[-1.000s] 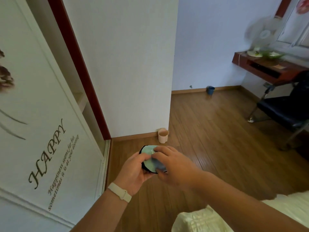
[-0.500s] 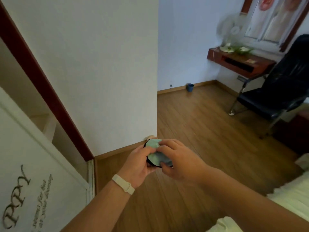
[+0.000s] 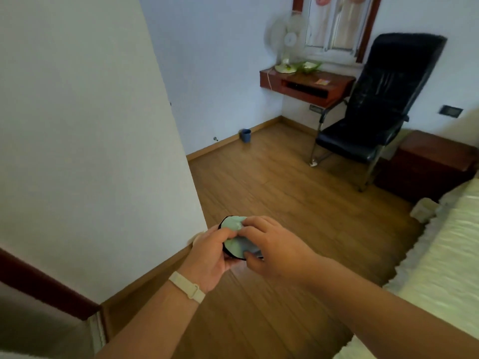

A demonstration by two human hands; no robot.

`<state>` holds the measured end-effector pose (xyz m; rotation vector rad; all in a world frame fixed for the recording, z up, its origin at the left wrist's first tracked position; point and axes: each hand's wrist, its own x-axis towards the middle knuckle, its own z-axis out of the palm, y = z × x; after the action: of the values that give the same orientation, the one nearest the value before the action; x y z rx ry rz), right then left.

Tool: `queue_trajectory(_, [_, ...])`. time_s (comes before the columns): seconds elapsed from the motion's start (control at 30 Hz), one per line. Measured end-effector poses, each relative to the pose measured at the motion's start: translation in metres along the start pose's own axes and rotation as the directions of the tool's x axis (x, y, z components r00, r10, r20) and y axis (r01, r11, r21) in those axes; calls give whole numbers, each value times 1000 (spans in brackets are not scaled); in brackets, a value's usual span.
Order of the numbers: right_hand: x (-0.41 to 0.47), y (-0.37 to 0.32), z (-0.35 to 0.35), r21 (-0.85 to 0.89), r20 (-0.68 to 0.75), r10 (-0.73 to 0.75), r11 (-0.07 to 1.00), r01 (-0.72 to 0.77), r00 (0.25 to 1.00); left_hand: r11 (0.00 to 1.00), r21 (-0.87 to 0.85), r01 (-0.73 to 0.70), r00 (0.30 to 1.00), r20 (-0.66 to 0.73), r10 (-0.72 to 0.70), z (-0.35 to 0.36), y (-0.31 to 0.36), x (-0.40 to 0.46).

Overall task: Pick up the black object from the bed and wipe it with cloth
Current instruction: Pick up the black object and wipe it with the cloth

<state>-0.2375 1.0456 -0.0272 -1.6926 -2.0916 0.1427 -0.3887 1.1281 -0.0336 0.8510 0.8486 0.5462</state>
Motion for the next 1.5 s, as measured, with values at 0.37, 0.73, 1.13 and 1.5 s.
queue_trajectory(0.37, [20,130,-70,-101,-103,200,972,-210,974,993,111,27,979,197,-49,119,41,131])
queue_trajectory(0.73, [35,230,-84,-151,-133,418,888,-435,899,971,204,122,916,353,-189,188,45,252])
queue_trajectory(1.13, [95,346,-123,-177,-267,656,687,-705,706,926,316,206,745,563,-358,276,80,428])
queue_trajectory(1.5, [33,415,-180,-170,-381,747,522,-836,544,865,449,223,589,645,-486,409,52,458])
